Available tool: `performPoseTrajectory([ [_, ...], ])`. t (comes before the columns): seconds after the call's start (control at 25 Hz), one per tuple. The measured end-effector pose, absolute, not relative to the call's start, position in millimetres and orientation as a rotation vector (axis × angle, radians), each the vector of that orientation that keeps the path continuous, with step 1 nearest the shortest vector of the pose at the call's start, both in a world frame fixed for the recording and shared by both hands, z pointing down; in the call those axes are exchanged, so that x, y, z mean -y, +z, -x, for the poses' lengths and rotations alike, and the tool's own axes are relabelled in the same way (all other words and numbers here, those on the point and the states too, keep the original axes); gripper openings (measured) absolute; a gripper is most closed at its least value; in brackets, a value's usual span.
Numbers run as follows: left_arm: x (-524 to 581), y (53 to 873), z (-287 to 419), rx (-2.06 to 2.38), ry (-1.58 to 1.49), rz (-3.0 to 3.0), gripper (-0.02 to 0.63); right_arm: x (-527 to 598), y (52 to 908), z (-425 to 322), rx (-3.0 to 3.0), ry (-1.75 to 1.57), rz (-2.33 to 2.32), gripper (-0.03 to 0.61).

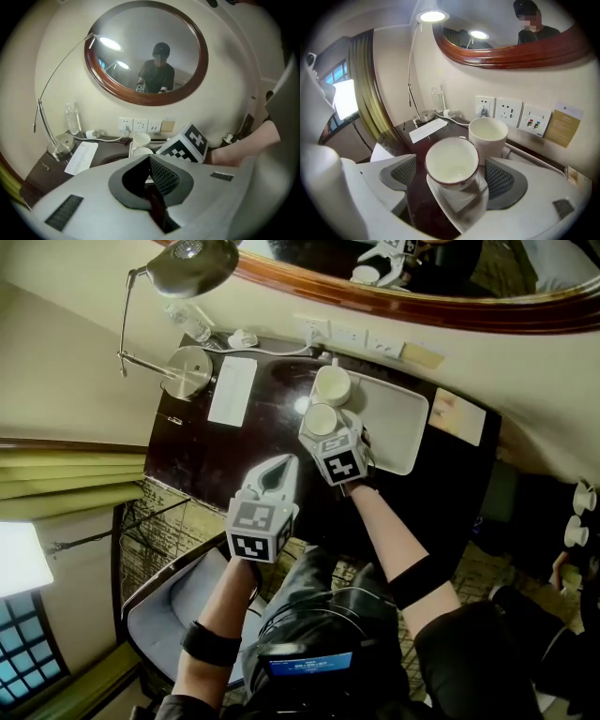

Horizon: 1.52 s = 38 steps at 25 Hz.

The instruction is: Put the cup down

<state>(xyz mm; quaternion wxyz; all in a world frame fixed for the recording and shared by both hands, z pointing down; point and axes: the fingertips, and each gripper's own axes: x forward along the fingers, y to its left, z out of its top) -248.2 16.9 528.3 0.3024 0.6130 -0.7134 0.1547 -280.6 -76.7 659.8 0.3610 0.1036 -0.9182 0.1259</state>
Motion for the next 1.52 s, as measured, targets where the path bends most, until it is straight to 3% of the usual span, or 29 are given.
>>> performPoseTrajectory([
  [0.12, -26, 537, 256, 1.898, 0.41, -1.597, 0.0, 81, 672, 288, 2.336, 0.301, -0.276, 0.476],
  [0.16, -31, 540, 258, 1.901, 0.41, -1.586, 0.0, 81, 673, 289, 2.33, 0.295, -0.272, 0.414],
  [0.2, -35, 543, 260, 1.905, 0.41, -1.574, 0.0, 79, 673, 289, 2.325, 0.292, -0.266, 0.396],
  [0.84, -50, 546, 261, 1.903, 0.388, -1.544, 0.0, 52, 660, 278, 2.399, 0.219, -0.094, 0.391],
  [1.52, -59, 551, 216, 1.922, 0.374, -1.489, 0.0, -6, 649, 171, 2.424, 0.079, 0.416, 0.391],
])
